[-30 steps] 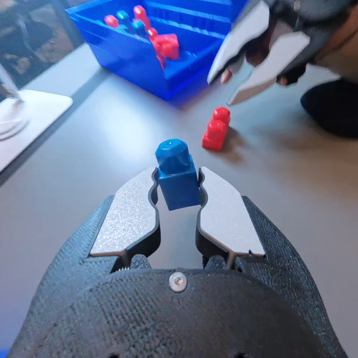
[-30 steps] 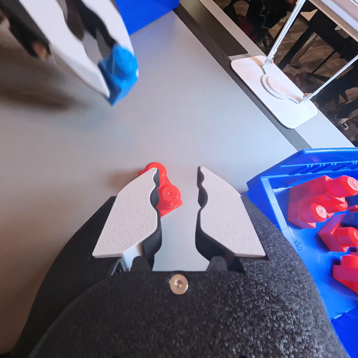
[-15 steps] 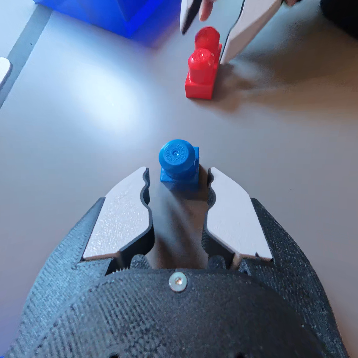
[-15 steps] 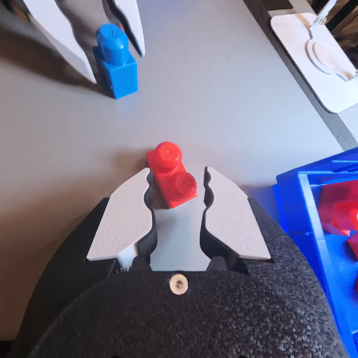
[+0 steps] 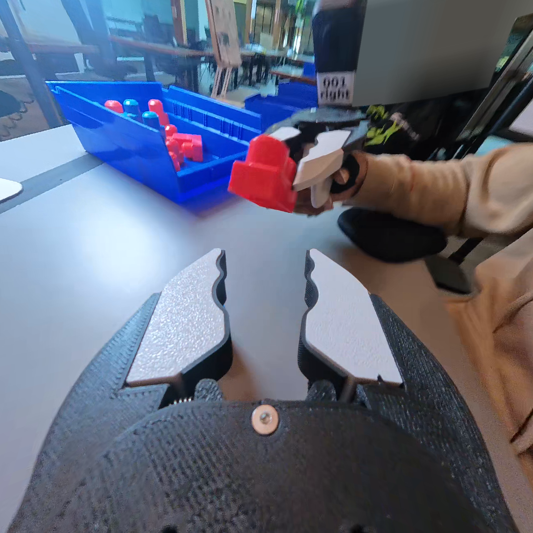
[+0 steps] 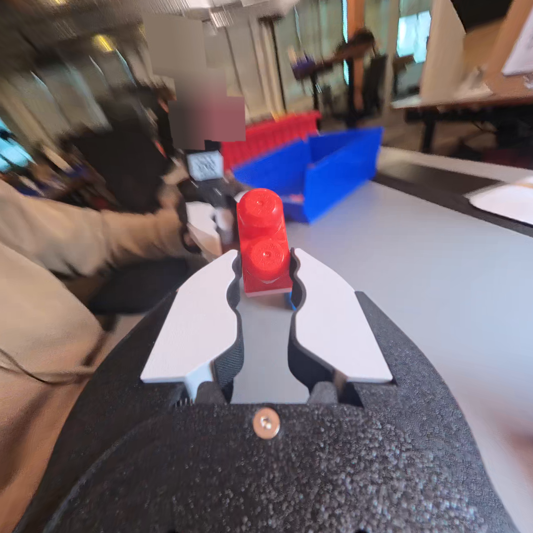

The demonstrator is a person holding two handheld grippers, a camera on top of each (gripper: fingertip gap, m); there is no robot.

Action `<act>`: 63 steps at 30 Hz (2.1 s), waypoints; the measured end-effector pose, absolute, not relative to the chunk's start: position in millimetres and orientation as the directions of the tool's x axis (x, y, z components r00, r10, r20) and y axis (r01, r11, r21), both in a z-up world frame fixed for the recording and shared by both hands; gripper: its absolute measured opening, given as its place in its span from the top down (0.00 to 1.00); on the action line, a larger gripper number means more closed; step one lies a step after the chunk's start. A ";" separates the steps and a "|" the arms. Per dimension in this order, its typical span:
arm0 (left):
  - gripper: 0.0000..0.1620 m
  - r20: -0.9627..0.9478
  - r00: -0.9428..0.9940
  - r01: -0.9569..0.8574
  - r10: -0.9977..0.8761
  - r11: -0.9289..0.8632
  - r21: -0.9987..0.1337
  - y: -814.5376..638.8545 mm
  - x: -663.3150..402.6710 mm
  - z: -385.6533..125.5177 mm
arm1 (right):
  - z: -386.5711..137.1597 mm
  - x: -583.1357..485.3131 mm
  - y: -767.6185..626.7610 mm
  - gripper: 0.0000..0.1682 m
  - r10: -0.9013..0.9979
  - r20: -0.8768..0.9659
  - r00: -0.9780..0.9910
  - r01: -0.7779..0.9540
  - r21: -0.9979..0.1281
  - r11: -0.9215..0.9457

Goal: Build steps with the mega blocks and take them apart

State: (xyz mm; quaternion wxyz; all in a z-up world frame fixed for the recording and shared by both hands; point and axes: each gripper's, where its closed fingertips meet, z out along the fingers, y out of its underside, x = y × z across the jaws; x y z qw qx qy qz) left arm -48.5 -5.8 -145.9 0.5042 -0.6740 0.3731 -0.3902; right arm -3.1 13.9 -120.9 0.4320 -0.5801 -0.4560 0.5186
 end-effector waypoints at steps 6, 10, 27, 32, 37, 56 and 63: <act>0.71 0.244 0.256 0.146 -0.935 -0.212 -0.966 -28.8 -42.5 -101.4 | -90.4 -30.9 -24.9 0.81 0.941 -0.312 -0.132 -0.127 -0.936 -0.329; 0.74 0.205 0.254 0.152 -0.945 -0.171 -0.974 -34.5 -45.1 -93.5 | -94.8 -39.8 -28.5 0.81 0.937 -0.319 -0.141 -0.122 -0.934 -0.336; 0.80 0.091 0.466 0.053 -0.880 -0.075 -0.996 9.4 -119.3 -89.6 | -169.9 -54.3 14.8 0.69 0.996 0.028 -0.082 0.527 -0.847 0.067; 0.80 0.121 0.447 0.041 -0.886 -0.115 -0.993 22.3 -150.5 -115.0 | -203.9 -82.6 22.4 0.68 0.966 0.176 -0.187 0.733 -0.630 0.256; 0.80 0.132 0.432 0.006 -0.892 -0.144 -0.990 23.6 -154.6 -128.3 | -223.1 -90.9 21.9 0.78 0.964 0.141 -0.225 0.767 -0.585 0.264; 0.80 0.183 0.314 0.001 -0.932 -0.193 -0.981 0.7 -103.0 -135.2 | -105.3 -95.7 10.5 0.79 0.973 -0.164 -0.164 0.120 -0.982 -0.145; 0.80 0.147 0.338 -0.141 -0.930 -0.204 -0.969 1.0 -100.5 -157.2 | -132.5 -90.4 9.9 0.79 0.974 -0.150 -0.169 0.294 -0.951 -0.095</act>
